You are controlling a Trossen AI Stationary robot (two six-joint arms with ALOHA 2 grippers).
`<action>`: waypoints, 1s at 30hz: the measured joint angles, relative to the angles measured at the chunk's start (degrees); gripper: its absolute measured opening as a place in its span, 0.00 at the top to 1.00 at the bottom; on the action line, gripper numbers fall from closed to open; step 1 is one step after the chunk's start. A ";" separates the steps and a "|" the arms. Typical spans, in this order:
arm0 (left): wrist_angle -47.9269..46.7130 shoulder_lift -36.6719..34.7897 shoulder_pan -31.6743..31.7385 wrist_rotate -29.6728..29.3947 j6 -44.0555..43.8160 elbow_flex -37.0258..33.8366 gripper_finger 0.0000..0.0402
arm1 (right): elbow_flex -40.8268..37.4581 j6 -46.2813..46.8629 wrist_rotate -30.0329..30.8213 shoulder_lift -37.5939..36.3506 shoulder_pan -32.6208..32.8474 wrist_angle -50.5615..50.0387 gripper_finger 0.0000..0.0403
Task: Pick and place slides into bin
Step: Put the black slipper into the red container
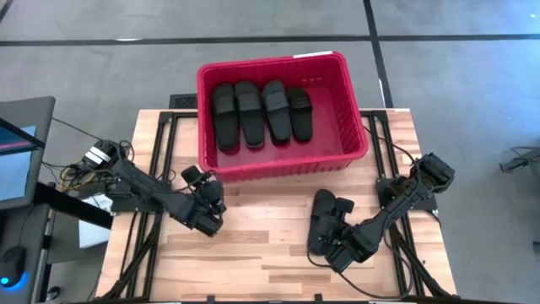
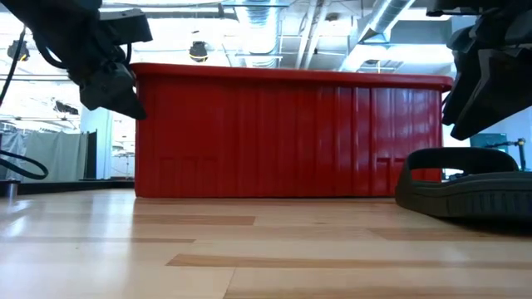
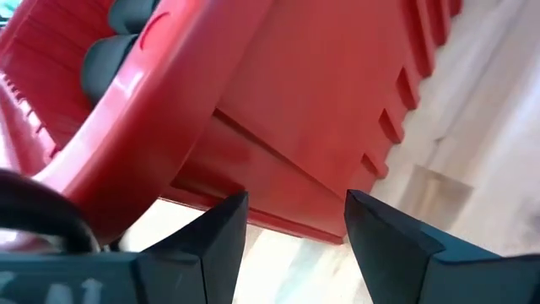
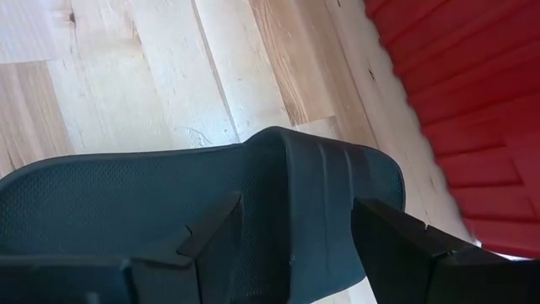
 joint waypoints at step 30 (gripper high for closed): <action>-6.80 -7.73 -15.94 -2.55 -3.45 14.96 0.52 | -0.02 4.03 -1.51 0.31 1.03 -2.48 0.49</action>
